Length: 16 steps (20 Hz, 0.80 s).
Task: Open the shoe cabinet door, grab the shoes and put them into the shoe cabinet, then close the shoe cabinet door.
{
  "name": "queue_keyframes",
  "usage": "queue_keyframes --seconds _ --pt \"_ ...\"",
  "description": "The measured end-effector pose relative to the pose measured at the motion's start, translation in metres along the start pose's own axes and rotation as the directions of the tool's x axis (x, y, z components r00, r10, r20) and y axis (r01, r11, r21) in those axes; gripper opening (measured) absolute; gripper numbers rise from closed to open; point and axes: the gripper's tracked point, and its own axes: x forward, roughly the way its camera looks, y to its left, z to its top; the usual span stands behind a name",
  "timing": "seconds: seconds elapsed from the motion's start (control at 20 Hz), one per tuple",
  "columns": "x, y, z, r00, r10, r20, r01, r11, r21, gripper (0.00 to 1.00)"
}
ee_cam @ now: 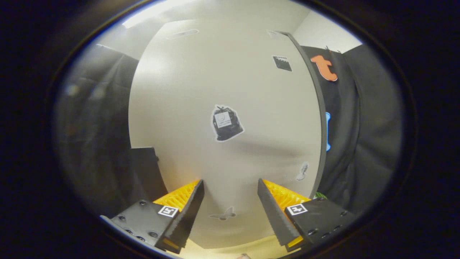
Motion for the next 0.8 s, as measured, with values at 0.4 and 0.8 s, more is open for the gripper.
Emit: queue_keyframes --seconds 0.4,0.8 --pt "0.063 -0.003 0.009 0.999 -0.052 -0.004 0.052 0.998 0.024 0.94" --pt "0.075 0.013 0.005 0.996 -0.091 -0.001 0.091 0.996 0.013 0.94"
